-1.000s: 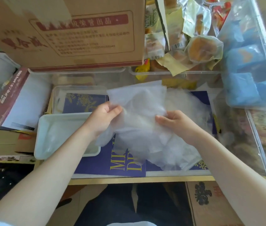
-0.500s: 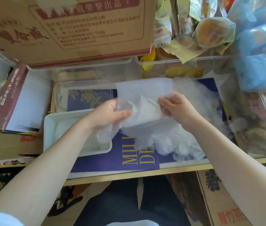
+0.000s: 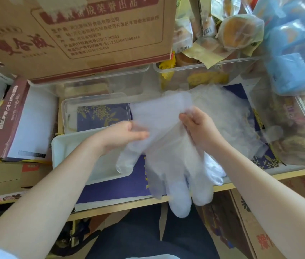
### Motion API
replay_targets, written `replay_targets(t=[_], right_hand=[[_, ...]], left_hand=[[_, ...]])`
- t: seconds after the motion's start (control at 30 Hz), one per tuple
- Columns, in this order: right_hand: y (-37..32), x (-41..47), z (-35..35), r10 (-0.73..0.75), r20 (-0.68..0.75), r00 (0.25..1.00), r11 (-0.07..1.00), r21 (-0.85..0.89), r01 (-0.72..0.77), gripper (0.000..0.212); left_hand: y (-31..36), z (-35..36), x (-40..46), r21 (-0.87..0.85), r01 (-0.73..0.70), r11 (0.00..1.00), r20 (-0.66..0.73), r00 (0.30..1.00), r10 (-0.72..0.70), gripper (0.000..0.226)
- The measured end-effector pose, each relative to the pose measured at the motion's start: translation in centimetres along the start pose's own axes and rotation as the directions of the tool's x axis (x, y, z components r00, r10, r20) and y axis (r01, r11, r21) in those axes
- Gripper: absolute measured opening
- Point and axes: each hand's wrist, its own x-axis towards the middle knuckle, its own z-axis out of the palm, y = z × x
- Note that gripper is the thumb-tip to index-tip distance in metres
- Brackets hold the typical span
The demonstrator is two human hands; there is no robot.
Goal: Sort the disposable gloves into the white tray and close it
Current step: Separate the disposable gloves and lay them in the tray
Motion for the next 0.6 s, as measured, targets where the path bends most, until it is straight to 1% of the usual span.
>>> replay_targets(t=[0.07, 0.13, 0.2, 0.27, 0.3, 0.33, 0.37, 0.4, 0.43, 0.47, 0.5, 0.53, 0.57, 0.6], right_hand=[[0.1, -0.3, 0.5, -0.033, -0.015, 0.999, 0.999, -0.019, 0.033, 0.013], [0.5, -0.4, 1.0, -0.044, -0.045, 0.998, 0.999, 0.025, 0.046, 0.013], [0.8, -0.7, 1.2, 0.004, -0.017, 1.0, 0.996, 0.088, -0.002, 0.017], [1.3, -1.3, 1.0, 0.077, 0.132, 0.988, 0.992, 0.092, -0.09, 0.022], [1.6, -1.7, 0.6, 0.113, 0.231, 0.966, 0.99, 0.056, -0.13, 0.024], [2.1, -2.0, 0.3, 0.145, 0.314, 0.938, 0.989, -0.006, -0.151, 0.024], [2.9, -2.4, 0.1, 0.174, 0.368, 0.914, 0.984, -0.089, -0.151, 0.022], [3.6, -2.7, -0.1, 0.195, 0.372, 0.908, 0.975, -0.174, -0.138, 0.018], [4.5, -2.7, -0.3, 0.195, 0.31, 0.93, 0.959, -0.26, -0.115, 0.011], [5.6, -2.6, -0.6, 0.182, 0.201, 0.963, 0.929, -0.355, -0.101, 0.005], [6.4, -2.4, -1.0, 0.139, 0.073, 0.988, 0.889, -0.448, -0.092, 0.014], [7.3, -2.1, -1.4, 0.068, -0.006, 0.998, 0.846, -0.53, -0.061, 0.029], [8.1, -1.7, -1.8, 0.014, -0.015, 1.0, 0.796, -0.605, -0.02, 0.045], [8.7, -1.4, -2.1, 0.004, 0.026, 1.0, 0.748, -0.664, 0.014, 0.06]], left_hand=[[0.2, 1.2, 1.1, -0.096, -0.043, 0.994, -0.247, 0.969, 0.018, 0.019], [0.1, 2.1, 1.8, -0.145, -0.105, 0.984, -0.361, 0.931, 0.046, 0.013], [-0.1, 2.3, 2.3, -0.191, -0.149, 0.97, -0.435, 0.899, 0.052, 0.016], [-0.4, 1.9, 2.7, -0.235, -0.19, 0.953, -0.509, 0.86, 0.046, 0.009], [-0.5, 1.5, 3.0, -0.224, -0.197, 0.955, -0.55, 0.834, 0.043, 0.008], [-0.8, 1.2, 3.2, -0.196, -0.189, 0.962, -0.587, 0.809, 0.039, 0.009], [-1.0, 0.8, 3.4, -0.156, -0.164, 0.974, -0.618, 0.786, 0.033, 0.011], [-1.2, 0.6, 3.6, -0.123, -0.134, 0.983, -0.641, 0.767, 0.025, 0.015], [-1.2, 0.3, 3.8, -0.094, -0.102, 0.99, -0.657, 0.754, 0.016, 0.02], [-1.2, 0.2, 3.9, -0.06, -0.079, 0.995, -0.665, 0.747, 0.019, 0.026], [-1.2, 0.1, 4.0, -0.014, -0.053, 0.999, -0.669, 0.743, 0.03, 0.03], [-1.3, 0.1, 4.2, 0.04, -0.028, 0.999, -0.666, 0.745, 0.048, 0.032], [-1.3, 0.2, 4.2, 0.087, -0.003, 0.996, -0.661, 0.748, 0.06, 0.032], [-1.3, 0.3, 4.2, 0.131, 0.012, 0.991, -0.649, 0.757, 0.077, 0.03]])
